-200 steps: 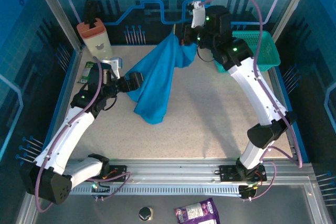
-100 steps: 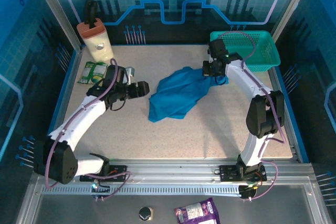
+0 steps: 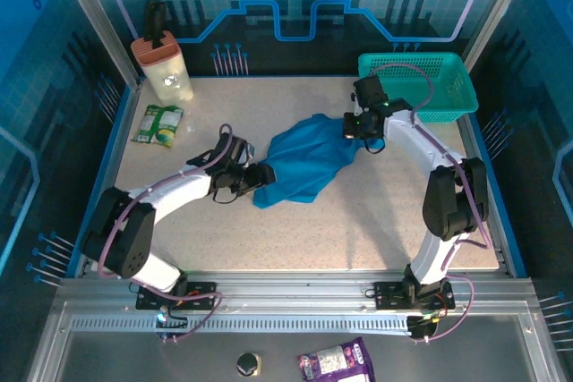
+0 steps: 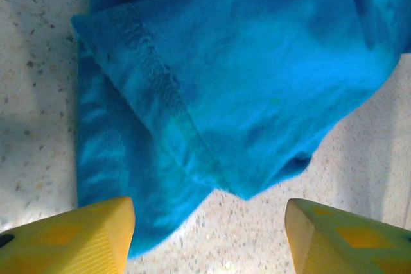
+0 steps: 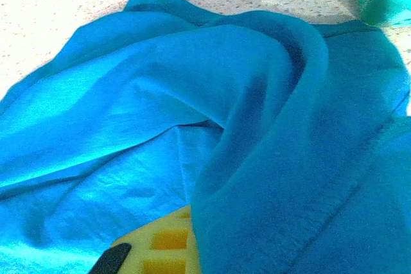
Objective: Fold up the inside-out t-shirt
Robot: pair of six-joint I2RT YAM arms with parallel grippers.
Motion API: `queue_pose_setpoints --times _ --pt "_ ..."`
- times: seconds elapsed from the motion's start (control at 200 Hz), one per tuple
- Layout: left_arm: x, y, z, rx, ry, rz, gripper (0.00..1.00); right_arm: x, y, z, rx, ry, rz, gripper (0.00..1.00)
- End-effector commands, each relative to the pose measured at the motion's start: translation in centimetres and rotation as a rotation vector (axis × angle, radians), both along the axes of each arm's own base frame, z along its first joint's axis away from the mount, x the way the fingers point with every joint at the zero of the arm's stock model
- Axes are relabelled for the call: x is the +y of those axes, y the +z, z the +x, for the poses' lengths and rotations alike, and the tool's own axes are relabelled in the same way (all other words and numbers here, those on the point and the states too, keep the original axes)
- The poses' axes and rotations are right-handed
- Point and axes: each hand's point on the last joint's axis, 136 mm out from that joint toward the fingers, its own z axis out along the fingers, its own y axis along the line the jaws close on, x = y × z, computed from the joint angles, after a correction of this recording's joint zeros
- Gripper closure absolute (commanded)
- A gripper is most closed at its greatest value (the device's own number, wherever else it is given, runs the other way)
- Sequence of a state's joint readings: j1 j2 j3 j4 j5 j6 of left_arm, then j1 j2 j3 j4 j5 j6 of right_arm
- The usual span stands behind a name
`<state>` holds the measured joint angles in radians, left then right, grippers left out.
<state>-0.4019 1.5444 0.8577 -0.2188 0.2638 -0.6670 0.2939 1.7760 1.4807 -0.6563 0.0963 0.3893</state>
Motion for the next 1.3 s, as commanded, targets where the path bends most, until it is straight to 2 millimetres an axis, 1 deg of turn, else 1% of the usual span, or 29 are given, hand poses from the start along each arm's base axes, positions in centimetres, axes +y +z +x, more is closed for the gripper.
queue_pose_setpoints --times 0.0,0.05,0.1,0.26,0.375,0.44,0.53,0.6,0.66,0.765,0.831,0.901,0.976,1.056,1.136,1.191,1.216,1.296 --pt "-1.0 0.0 2.5 -0.027 0.048 -0.034 0.35 1.5 2.0 -0.3 -0.038 0.025 0.043 0.95" --pt "-1.2 -0.5 2.9 -0.026 0.045 -0.034 0.32 2.0 2.1 -0.5 -0.039 0.036 0.048 0.95" --pt "-1.3 -0.7 3.5 -0.032 0.047 -0.031 0.33 2.3 2.3 -0.6 -0.039 0.044 0.047 0.95" --pt "-1.3 -1.1 5.0 -0.063 0.057 -0.003 0.41 3.1 2.9 -1.0 -0.046 0.065 0.036 0.94" --pt "-1.2 -0.1 6.0 -0.112 0.059 0.014 0.5 3.5 3.2 -1.4 -0.047 0.073 0.034 0.94" --pt "-1.2 0.5 6.4 -0.138 0.051 0.023 0.54 3.5 3.5 -1.5 -0.052 0.075 0.029 0.94" --pt "-1.1 0.9 7.0 -0.157 0.043 0.039 0.61 3.6 3.8 -1.5 -0.058 0.075 0.026 0.94" --pt "-1.1 1.0 7.2 -0.16 0.037 0.046 0.68 3.6 3.9 -1.6 -0.062 0.077 0.023 0.94" --pt "-1.2 1.1 7.4 -0.163 0.034 0.047 0.78 3.4 4.1 -1.6 -0.067 0.074 0.021 0.94" --pt "-1.3 1.7 7.6 -0.176 0.026 0.037 0.85 3.3 4.8 -1.6 -0.09 0.069 0.017 0.94" --pt "-1.3 2.5 7.7 -0.196 0.023 0.029 0.91 3.1 5.4 -1.7 -0.107 0.065 0.016 0.94" --pt "-1.2 3.9 7.7 -0.228 0.022 0.022 1.0 2.8 6.3 -1.8 -0.127 0.06 0.011 0.94" --pt "-0.6 6.0 7.6 -0.273 0.032 0.025 1.0 2.3 7.6 -2.1 -0.161 0.05 0.0 0.95" --pt "0.4 9.0 7.5 -0.338 0.049 0.022 1.0 1.4 9.9 -2.6 -0.23 0.031 -0.01 0.96" --pt "1.8 12.9 7.0 -0.421 0.071 0.01 1.0 0.1 13.0 -3.5 -0.325 0.002 -0.024 0.98" --pt "2.7 16.3 6.4 -0.503 0.082 -0.006 1.0 -1.0 15.6 -4.3 -0.402 -0.023 -0.033 0.98" --pt "3.1 18.0 6.0 -0.544 0.084 -0.013 1.0 -1.4 16.4 -4.6 -0.43 -0.035 -0.035 0.99" --pt "4.4 23.2 4.5 -0.675 0.084 -0.03 1.0 -2.7 20.7 -6.4 -0.563 -0.054 -0.013 1.0"
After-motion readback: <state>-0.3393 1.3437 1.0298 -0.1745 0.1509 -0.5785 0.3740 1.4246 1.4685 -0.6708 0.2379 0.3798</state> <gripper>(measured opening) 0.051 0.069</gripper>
